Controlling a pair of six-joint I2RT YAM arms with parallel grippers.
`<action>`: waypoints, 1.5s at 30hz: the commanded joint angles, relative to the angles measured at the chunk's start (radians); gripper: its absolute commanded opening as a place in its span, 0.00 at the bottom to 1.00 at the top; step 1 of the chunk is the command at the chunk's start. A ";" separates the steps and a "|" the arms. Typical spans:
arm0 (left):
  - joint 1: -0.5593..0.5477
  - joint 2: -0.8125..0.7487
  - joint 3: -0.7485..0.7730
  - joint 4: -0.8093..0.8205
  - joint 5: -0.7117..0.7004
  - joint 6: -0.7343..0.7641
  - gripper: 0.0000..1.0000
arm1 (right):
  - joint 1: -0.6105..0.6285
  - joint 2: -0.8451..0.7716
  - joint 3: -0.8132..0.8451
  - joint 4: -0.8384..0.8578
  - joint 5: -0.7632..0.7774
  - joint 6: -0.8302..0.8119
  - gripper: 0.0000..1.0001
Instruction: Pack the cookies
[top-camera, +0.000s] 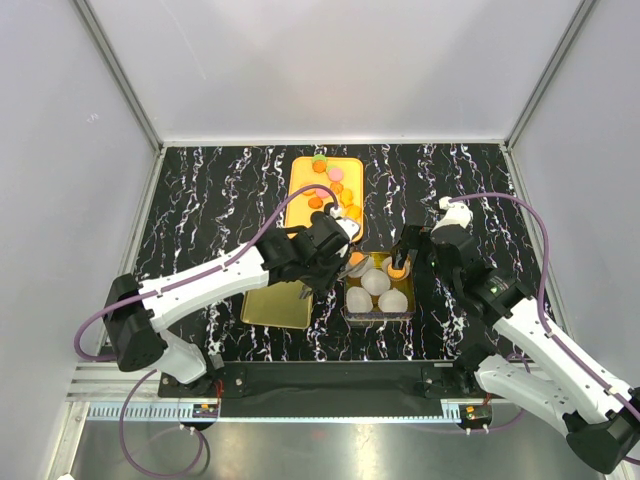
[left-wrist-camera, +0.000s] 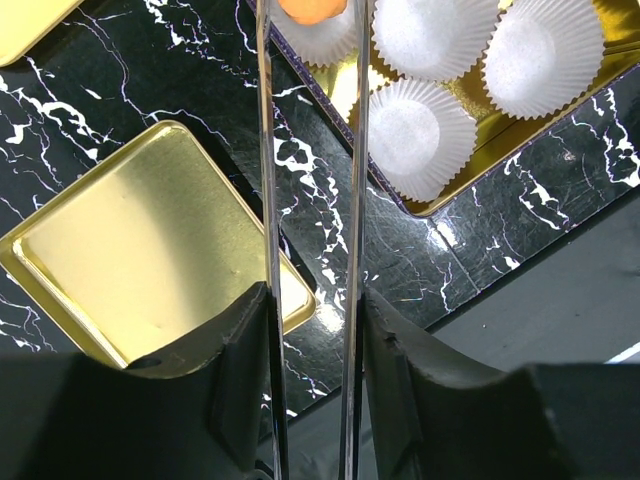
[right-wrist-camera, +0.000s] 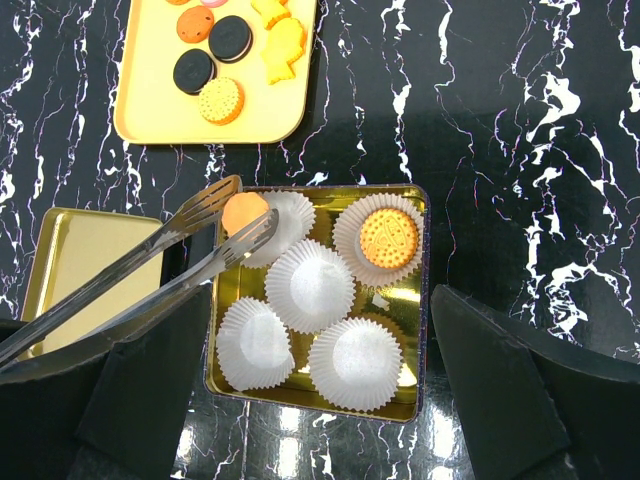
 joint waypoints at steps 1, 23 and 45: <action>-0.008 -0.022 0.011 0.052 0.013 -0.006 0.42 | 0.004 -0.007 0.016 0.036 0.014 0.008 1.00; -0.007 -0.071 0.163 0.047 0.027 0.026 0.48 | 0.003 -0.029 0.012 0.028 0.017 0.007 1.00; 0.389 0.243 0.295 0.107 -0.090 0.075 0.48 | 0.004 -0.050 0.010 0.014 0.002 0.007 1.00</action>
